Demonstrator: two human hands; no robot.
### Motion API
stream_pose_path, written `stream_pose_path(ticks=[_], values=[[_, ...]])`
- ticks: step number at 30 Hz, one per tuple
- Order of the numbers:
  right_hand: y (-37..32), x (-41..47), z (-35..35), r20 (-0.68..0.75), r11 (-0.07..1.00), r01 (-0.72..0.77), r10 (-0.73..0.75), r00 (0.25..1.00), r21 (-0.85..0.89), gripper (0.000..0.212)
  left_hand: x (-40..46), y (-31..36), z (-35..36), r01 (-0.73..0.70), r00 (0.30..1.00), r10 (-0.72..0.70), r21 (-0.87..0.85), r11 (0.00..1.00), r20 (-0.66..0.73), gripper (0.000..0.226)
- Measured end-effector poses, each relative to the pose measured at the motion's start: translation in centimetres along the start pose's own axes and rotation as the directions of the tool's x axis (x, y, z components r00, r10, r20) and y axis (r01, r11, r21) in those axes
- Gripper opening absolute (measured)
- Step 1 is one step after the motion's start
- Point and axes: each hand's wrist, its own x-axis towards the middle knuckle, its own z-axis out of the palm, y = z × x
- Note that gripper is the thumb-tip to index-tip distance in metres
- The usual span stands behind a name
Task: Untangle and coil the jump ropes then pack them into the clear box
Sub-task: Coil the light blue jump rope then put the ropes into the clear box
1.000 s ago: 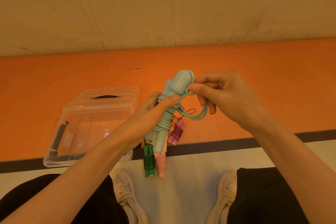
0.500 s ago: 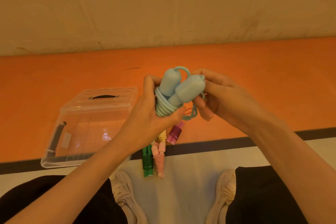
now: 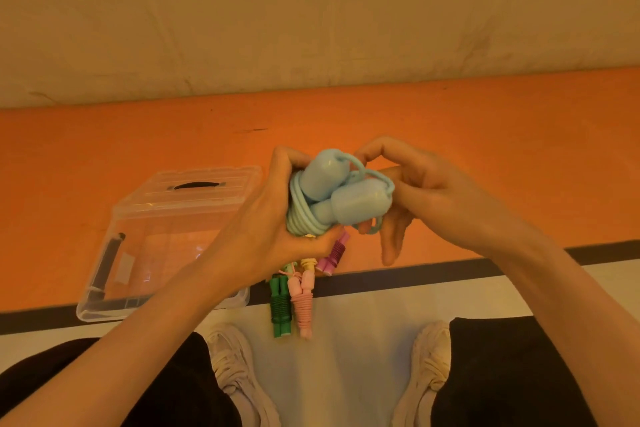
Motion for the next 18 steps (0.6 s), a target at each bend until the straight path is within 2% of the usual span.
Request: stream_pose_path(ticks=[4, 7, 13, 18], values=[[-0.5, -0.7, -1.0, 0.15, 0.978, -0.141, 0.118, 0.982, 0.156, 0.011, 0.4, 0.0, -0.6, -0.112, 0.993, 0.116, 0.149, 0.983, -0.02, 0.06], [-1.0, -1.0, -1.0, 0.217, 0.942, -0.23, 0.177, 0.96, 0.246, 0.019, 0.6, 0.4, -0.8, -0.21, 0.977, 0.214, 0.223, 0.952, 0.002, 0.059], [-0.8, -1.4, -1.2, 0.084, 0.991, -0.13, 0.133, 0.988, -0.04, 0.006, 0.7, -0.2, -1.1, -0.329, 0.944, 0.318, 0.387, 0.862, 0.094, 0.061], [-0.8, -1.3, -1.6, 0.086, 0.982, -0.176, 0.181, 0.98, -0.066, 0.02, 0.6, -0.1, -1.3, -0.35, 0.936, 0.321, 0.424, 0.835, 0.142, 0.061]])
